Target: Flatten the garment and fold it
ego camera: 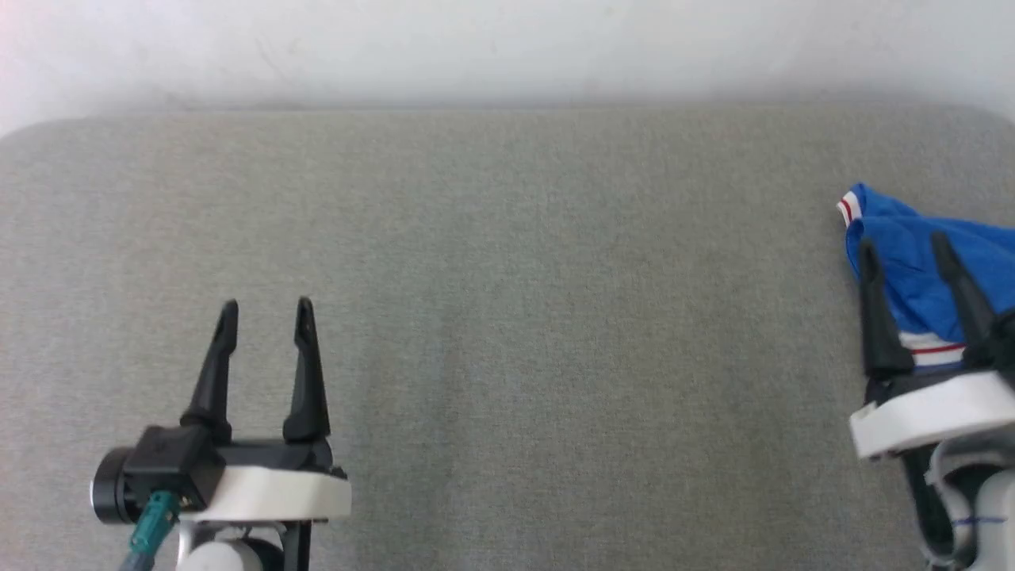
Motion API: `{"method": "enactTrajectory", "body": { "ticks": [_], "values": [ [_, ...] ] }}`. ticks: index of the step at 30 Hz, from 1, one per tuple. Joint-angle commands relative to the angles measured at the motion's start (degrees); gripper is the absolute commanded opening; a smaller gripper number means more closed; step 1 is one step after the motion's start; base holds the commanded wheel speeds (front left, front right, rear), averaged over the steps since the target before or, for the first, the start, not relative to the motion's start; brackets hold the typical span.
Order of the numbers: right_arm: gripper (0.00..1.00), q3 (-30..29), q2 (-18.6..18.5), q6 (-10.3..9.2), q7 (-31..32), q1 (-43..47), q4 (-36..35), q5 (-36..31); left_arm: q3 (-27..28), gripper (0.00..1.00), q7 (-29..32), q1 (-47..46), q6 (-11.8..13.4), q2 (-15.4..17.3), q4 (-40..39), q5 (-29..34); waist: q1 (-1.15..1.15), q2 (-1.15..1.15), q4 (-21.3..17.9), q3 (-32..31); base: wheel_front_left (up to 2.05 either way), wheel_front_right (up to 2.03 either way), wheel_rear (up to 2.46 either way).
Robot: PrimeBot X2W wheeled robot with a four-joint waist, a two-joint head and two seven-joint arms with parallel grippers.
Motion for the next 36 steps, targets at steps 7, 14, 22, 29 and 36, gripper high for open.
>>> {"method": "enactTrajectory", "body": {
  "ticks": [7,14,22,29,36],
  "values": [
    [1.00,0.64,2.97,-0.11,-3.62,5.83,1.98,-5.83,-0.98,1.00,-0.27,4.67,-0.44,-1.47,2.57,-0.19,0.01,0.01,2.42,-5.35,0.00,0.00,0.00],
    [1.00,-0.90,3.33,-0.11,-5.61,9.41,5.87,-2.81,-1.20,1.00,-0.27,7.42,-1.09,-2.68,5.59,-0.68,0.01,0.01,2.56,-7.16,0.00,0.00,0.00],
    [1.00,0.21,3.35,-0.11,-6.19,10.87,8.68,-0.32,-0.36,1.00,-0.27,7.48,-2.04,-4.20,7.46,-0.27,0.01,0.01,2.07,-6.92,0.00,0.00,0.00],
    [1.00,0.91,3.35,-0.11,-6.82,10.06,10.09,0.05,0.34,1.00,-0.27,6.58,-3.28,-5.06,8.70,0.35,0.01,0.01,1.79,-6.76,0.00,0.00,0.00],
    [0.00,1.02,3.14,0.00,-6.85,10.45,10.48,-0.33,1.13,0.00,0.05,7.07,-3.51,-5.32,9.14,0.10,0.02,0.00,1.71,-6.93,0.00,0.00,0.00]
  ]
}}
